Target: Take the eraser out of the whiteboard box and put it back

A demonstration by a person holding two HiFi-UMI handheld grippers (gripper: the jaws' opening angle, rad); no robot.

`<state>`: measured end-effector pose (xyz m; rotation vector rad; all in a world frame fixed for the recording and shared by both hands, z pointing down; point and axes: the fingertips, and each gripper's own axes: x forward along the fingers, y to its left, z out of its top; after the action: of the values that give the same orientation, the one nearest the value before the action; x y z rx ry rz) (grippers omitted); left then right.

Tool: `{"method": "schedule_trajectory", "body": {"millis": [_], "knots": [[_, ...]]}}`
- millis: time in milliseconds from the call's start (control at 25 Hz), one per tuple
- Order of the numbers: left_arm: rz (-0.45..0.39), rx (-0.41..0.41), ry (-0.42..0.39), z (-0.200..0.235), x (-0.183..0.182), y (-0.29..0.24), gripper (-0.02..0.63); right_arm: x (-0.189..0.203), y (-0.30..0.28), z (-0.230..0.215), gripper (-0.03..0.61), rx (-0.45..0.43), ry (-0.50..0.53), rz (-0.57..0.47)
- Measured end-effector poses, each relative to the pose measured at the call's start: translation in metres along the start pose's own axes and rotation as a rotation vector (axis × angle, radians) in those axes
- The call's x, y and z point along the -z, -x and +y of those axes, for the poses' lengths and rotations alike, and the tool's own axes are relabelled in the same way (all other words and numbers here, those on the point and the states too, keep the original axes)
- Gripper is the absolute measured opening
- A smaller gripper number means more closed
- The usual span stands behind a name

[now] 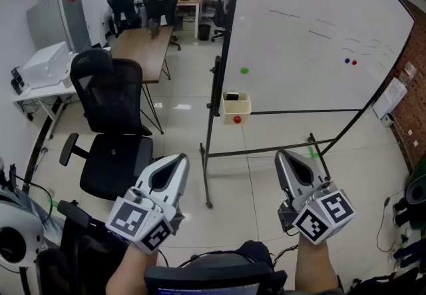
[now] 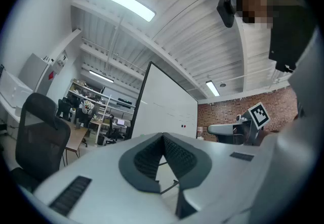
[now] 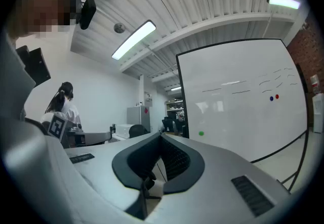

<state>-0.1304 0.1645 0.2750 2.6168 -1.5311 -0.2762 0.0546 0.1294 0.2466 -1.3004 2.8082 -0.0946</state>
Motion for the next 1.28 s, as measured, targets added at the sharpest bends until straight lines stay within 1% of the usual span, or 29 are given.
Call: {"method": "schedule_trajectory", "body": {"millis": [160, 320, 480, 680, 760, 840, 1000, 1160, 1280], "knots": [[0.016, -0.016, 0.003, 0.009, 0.005, -0.008, 0.032, 0.001, -0.015, -0.007, 0.021, -0.025, 0.001, 0.005], [0.012, -0.046, -0.016, 0.017, 0.009, -0.037, 0.032, 0.006, -0.04, -0.033, 0.021, -0.065, -0.013, -0.003], [0.01, -0.109, -0.031, 0.027, 0.013, -0.077, 0.032, 0.012, -0.07, -0.069, 0.021, -0.125, -0.024, -0.011], [0.024, -0.153, -0.068, 0.033, 0.015, -0.144, 0.032, 0.007, -0.111, -0.133, 0.021, -0.174, -0.031, -0.033], [0.02, -0.176, -0.073, 0.039, 0.012, -0.168, 0.032, 0.011, -0.128, -0.154, 0.021, -0.196, -0.05, -0.026], [0.017, -0.189, -0.092, 0.044, 0.008, -0.19, 0.032, 0.015, -0.143, -0.168, 0.021, -0.223, -0.07, -0.016], [-0.003, -0.233, -0.102, 0.053, 0.007, -0.229, 0.032, 0.017, -0.166, -0.191, 0.021, -0.29, -0.052, 0.005], [0.021, -0.285, -0.086, 0.061, 0.017, -0.261, 0.032, 0.023, -0.182, -0.21, 0.021, -0.365, -0.058, 0.04], [0.043, -0.289, -0.079, 0.065, 0.022, -0.284, 0.032, 0.027, -0.196, -0.225, 0.021, -0.387, -0.053, 0.058]]}}
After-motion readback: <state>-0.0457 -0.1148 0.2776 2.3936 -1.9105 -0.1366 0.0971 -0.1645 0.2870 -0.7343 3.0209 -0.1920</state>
